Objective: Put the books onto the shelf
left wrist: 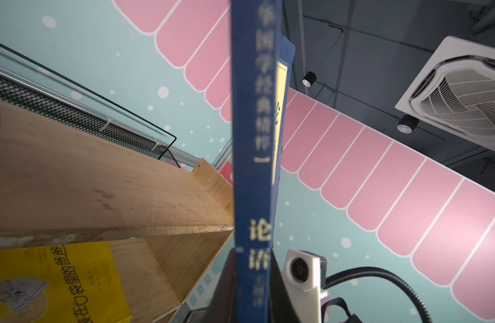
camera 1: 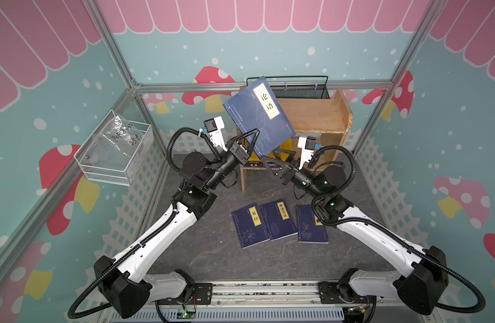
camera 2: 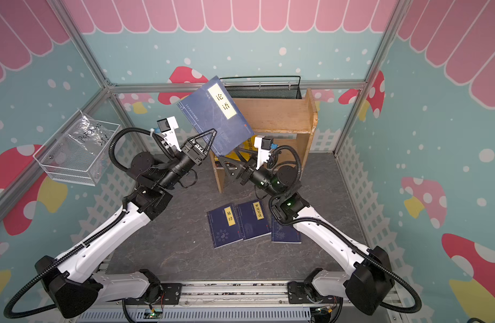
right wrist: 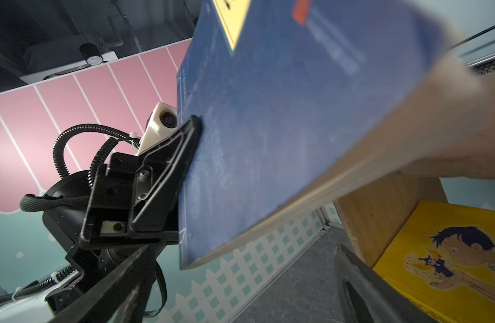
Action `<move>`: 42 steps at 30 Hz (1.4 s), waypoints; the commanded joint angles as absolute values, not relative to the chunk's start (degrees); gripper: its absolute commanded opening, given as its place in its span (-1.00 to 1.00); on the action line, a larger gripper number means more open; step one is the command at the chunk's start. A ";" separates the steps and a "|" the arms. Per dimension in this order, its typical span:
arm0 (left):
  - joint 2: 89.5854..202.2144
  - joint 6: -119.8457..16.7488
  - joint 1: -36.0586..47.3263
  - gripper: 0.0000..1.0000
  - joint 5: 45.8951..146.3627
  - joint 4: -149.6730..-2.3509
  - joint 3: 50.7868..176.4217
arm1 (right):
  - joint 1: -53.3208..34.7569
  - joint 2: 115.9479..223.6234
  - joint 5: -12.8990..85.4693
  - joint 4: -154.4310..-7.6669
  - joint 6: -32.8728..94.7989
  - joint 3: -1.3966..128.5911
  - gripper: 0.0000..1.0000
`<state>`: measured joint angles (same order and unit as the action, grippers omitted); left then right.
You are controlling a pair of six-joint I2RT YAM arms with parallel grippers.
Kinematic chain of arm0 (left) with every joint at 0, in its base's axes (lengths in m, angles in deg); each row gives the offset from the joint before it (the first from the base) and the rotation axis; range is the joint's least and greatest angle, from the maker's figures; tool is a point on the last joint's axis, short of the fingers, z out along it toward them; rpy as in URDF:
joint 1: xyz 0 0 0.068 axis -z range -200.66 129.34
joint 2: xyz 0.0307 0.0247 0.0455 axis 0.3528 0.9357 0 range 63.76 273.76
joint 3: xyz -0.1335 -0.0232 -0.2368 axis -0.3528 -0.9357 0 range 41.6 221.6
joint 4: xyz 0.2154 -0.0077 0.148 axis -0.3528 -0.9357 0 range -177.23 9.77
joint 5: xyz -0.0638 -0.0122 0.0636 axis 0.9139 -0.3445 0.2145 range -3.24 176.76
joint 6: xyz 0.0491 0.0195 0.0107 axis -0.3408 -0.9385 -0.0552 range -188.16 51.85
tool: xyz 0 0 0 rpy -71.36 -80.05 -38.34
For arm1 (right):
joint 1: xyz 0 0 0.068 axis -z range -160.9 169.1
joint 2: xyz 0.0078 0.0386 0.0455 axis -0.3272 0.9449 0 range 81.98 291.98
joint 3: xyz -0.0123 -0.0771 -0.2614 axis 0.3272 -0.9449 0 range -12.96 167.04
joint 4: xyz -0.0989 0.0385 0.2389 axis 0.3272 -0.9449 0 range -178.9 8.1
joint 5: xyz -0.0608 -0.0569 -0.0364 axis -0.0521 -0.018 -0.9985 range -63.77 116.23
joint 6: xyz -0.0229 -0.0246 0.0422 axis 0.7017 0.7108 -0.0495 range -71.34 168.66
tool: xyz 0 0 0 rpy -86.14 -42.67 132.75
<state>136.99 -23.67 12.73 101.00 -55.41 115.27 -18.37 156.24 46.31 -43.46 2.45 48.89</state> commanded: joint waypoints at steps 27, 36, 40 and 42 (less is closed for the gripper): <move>135.30 -18.74 13.01 -0.35 107.10 -49.74 113.72 | -15.20 162.16 48.02 -17.99 -15.43 48.27 -0.80; 134.67 -22.60 11.19 0.47 106.65 -58.02 115.03 | -5.89 160.57 65.44 -18.30 -24.31 47.69 -0.96; 135.73 -21.95 9.25 0.47 108.06 -59.77 115.93 | -3.57 158.76 72.55 -18.62 -25.83 48.04 -0.96; 136.61 -21.34 8.20 0.47 109.30 -60.06 116.47 | -2.30 157.89 76.11 -19.18 -27.03 48.38 -0.96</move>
